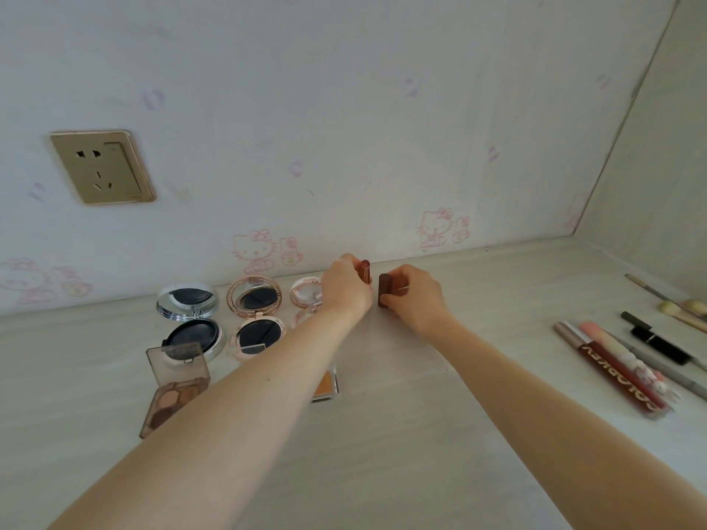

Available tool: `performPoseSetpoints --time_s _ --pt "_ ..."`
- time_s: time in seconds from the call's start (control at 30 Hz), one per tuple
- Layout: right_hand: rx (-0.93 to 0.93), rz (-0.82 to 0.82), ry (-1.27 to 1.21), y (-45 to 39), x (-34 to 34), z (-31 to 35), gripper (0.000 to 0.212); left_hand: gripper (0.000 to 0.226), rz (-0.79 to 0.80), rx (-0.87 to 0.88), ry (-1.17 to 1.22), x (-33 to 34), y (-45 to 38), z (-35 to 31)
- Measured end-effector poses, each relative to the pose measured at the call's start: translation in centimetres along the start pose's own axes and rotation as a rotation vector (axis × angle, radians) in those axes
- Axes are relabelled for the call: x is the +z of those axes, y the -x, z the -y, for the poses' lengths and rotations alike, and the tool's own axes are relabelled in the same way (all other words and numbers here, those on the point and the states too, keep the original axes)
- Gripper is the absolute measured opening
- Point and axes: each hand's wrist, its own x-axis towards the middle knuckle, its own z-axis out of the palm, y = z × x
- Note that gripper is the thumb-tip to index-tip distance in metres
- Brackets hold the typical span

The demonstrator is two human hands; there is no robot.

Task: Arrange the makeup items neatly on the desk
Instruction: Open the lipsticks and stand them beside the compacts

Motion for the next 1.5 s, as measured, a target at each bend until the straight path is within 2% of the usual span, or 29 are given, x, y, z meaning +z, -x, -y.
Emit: performPoseSetpoints --time_s 0.27,0.53,0.77,1.0,1.17,1.3,1.5 --pt "-0.018 -0.007 0.034 -0.3 -0.1 -0.4 0.032 0.019 0.036 -0.015 -0.045 0.1 0.0 0.3" --pt "-0.002 -0.009 -0.028 0.5 -0.9 -0.7 0.044 0.036 0.04 -0.031 -0.003 0.1 0.4 0.0" --pt "-0.007 -0.045 -0.018 2.3 -2.7 -0.8 0.04 0.029 -0.057 0.032 -0.03 -0.5 1.2 -0.9" --pt "-0.107 -0.077 0.232 5.2 -6.4 -1.8 0.037 0.03 -0.211 0.239 -0.073 -1.5 3.5 -1.5" --pt "-0.202 -0.08 0.494 8.2 -9.9 -2.8 0.04 0.032 -0.169 0.409 -0.21 -0.6 6.3 -2.4" --pt "-0.21 -0.108 0.607 10.9 -13.2 -3.7 0.038 0.029 -0.075 0.433 -0.27 1.5 8.4 -3.4" --pt "-0.176 -0.124 0.698 14.5 -17.9 -6.0 0.035 0.028 0.052 0.487 -0.211 5.8 11.4 -5.0"
